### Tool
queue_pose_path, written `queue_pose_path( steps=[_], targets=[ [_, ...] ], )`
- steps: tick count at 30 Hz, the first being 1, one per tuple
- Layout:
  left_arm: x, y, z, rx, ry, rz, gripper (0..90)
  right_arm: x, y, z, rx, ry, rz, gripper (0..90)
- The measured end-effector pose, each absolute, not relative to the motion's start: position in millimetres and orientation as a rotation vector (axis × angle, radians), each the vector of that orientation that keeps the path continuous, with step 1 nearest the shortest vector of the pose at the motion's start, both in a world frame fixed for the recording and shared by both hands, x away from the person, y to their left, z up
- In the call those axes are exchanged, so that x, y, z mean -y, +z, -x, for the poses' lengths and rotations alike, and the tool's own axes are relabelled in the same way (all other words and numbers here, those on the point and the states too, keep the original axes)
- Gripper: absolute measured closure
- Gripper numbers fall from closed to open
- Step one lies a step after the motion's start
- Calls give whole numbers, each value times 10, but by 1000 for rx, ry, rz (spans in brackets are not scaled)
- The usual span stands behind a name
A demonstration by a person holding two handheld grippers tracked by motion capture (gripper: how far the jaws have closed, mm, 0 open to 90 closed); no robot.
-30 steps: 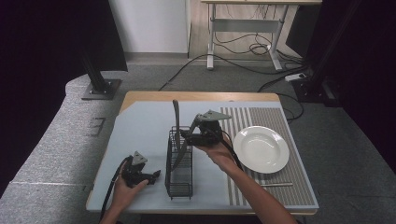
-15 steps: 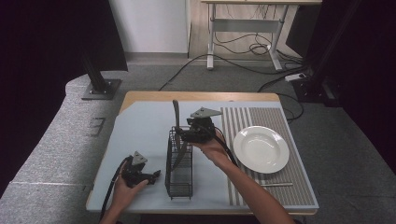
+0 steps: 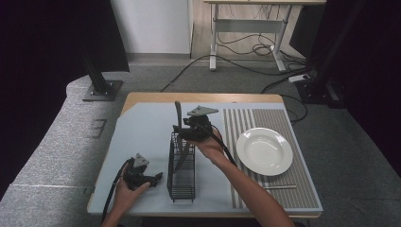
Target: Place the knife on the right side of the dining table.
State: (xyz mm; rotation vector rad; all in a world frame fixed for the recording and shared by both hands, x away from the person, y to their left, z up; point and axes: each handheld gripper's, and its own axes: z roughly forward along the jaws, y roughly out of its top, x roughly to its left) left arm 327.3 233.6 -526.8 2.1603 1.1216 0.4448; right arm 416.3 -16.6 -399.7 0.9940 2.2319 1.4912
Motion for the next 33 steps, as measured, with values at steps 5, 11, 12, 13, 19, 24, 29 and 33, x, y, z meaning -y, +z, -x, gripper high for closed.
queue_pose_path(
  steps=[5, 11, 12, 13, 19, 24, 29, 33],
  targets=[
    [-2337, -5268, -3274, -1120, 446, -2162, 131, 112, -4034, -4206, -2234, 1492, -980, 565],
    [-2336, -5269, -3274, -1120, 446, -2160, 131, 71, -4089, -4243, -2258, 1480, -966, 681],
    [-2337, -5269, -3274, -1120, 447, -2160, 131, 71, -4091, -4247, -2259, 1478, -967, 708],
    [-2336, -5269, -3274, -1120, 447, -2160, 131, 75, -4092, -4252, -2264, 1482, -963, 724],
    [-2336, -5270, -3273, -1121, 446, -2159, 131, 91, -4084, -4238, -2292, 1496, -919, 806],
    [-2336, -5270, -3274, -1121, 445, -2160, 131, 138, -4086, -4233, -2289, 1544, -948, 821],
    [-2336, -5270, -3274, -1122, 445, -2159, 131, 201, -4093, -4186, -2286, 1596, -936, 828],
    [-2335, -5270, -3273, -1122, 446, -2159, 131, 233, -4035, -4134, -2253, 1626, -909, 829]
  ],
)
